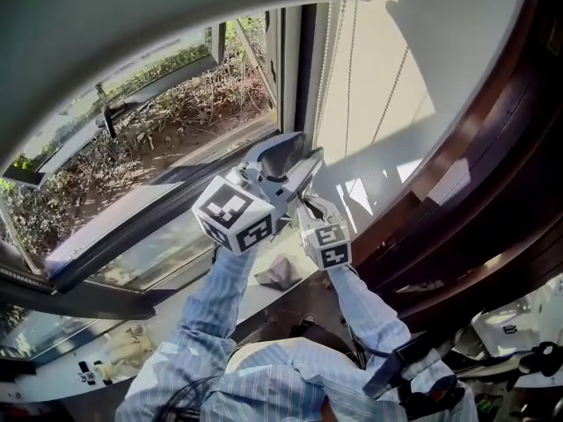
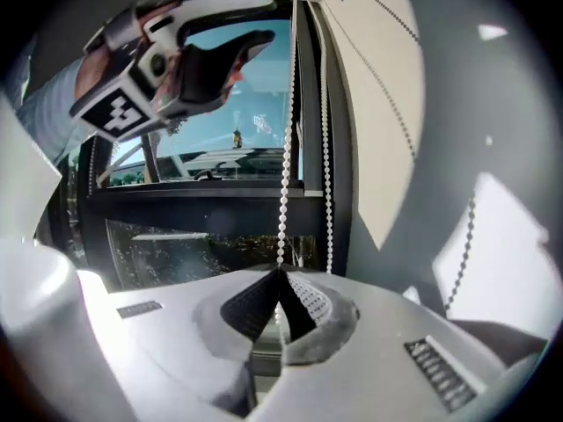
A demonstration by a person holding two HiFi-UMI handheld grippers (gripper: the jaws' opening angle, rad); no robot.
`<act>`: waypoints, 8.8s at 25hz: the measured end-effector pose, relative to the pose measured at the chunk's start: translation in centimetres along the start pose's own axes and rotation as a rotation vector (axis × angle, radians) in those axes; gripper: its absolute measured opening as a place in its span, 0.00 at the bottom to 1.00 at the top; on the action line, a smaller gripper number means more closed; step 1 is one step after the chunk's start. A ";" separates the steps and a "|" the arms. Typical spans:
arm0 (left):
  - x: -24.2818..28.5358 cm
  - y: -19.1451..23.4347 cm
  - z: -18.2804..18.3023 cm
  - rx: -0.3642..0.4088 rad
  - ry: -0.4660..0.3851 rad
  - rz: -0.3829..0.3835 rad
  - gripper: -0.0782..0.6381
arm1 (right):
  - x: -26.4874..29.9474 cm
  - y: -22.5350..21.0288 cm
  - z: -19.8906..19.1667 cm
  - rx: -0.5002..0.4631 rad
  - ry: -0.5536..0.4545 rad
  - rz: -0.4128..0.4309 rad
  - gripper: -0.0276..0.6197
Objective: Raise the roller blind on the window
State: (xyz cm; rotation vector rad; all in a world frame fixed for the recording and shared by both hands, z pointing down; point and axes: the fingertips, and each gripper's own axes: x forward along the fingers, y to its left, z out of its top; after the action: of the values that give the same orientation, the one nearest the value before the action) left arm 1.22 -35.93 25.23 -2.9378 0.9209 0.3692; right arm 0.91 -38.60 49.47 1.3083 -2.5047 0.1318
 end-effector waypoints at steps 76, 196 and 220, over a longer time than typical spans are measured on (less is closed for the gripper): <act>-13.8 0.8 -36.8 -0.448 0.637 0.216 0.22 | -0.1 -2.1 -0.4 0.095 0.008 -0.003 0.06; -46.7 -36.2 -16.5 -0.442 0.110 0.435 0.13 | -38.5 37.6 -15.4 0.301 0.071 0.184 0.18; -54.6 -37.1 -15.5 -0.474 0.083 0.383 0.13 | -40.3 45.3 -15.4 0.292 0.051 0.121 0.16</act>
State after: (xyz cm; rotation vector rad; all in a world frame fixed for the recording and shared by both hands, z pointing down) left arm -17.84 23.33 52.02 -3.1888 1.6187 0.5496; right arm -10.88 22.63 54.15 1.2357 -2.5922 0.5693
